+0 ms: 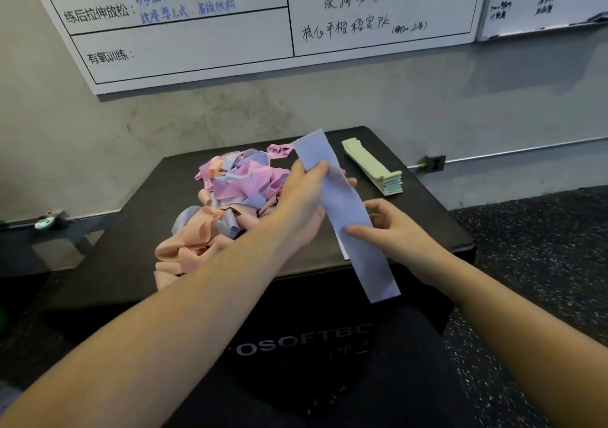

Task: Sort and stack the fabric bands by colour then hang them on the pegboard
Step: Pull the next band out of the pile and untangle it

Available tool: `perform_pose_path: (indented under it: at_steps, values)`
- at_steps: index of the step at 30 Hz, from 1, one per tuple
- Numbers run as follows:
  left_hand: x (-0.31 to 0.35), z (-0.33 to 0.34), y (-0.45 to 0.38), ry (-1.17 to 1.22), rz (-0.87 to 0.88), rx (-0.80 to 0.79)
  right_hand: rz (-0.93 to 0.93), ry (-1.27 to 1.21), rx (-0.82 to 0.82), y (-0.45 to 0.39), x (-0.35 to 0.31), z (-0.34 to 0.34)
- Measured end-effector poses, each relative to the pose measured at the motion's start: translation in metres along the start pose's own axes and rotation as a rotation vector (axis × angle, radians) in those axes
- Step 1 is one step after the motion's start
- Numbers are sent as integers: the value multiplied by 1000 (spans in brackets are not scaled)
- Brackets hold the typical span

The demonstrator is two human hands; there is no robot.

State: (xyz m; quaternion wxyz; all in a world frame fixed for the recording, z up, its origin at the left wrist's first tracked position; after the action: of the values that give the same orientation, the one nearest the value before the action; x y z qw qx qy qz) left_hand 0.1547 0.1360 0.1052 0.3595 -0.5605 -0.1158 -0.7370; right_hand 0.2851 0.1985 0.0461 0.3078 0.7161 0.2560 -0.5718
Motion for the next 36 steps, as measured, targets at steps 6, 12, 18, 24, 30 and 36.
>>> perform_pose_path:
  at_steps: [6,12,18,24,30,36]
  values:
    - [-20,-16,-51,61,-68,143,67,215,-32,-18,48,-23]
    - [-58,-39,-102,12,-123,236,-24,137,13,-26,74,-44]
    - [-85,-46,-136,-165,-71,186,-147,135,37,-35,75,-55]
    - [-103,-57,-173,-580,-41,110,-112,425,-52,-62,93,-58]
    - [-132,-56,-203,-715,-60,41,-603,792,215,-79,68,-45]
    - [-170,-51,-215,-855,-88,-39,-705,914,-54,-102,71,-11]
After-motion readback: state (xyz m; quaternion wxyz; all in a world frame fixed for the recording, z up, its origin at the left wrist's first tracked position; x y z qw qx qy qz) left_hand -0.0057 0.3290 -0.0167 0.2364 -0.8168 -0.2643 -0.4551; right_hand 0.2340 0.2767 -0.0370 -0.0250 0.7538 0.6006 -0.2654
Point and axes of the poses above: each hand's wrist, its own y-axis away from the middle knuckle, its own z-axis out of the palm, x = y × z, the point moved 8 cm from there along -y, towards the middle knuckle, and after that the axes turned 12 degrees about z, right-handed, at the moved point
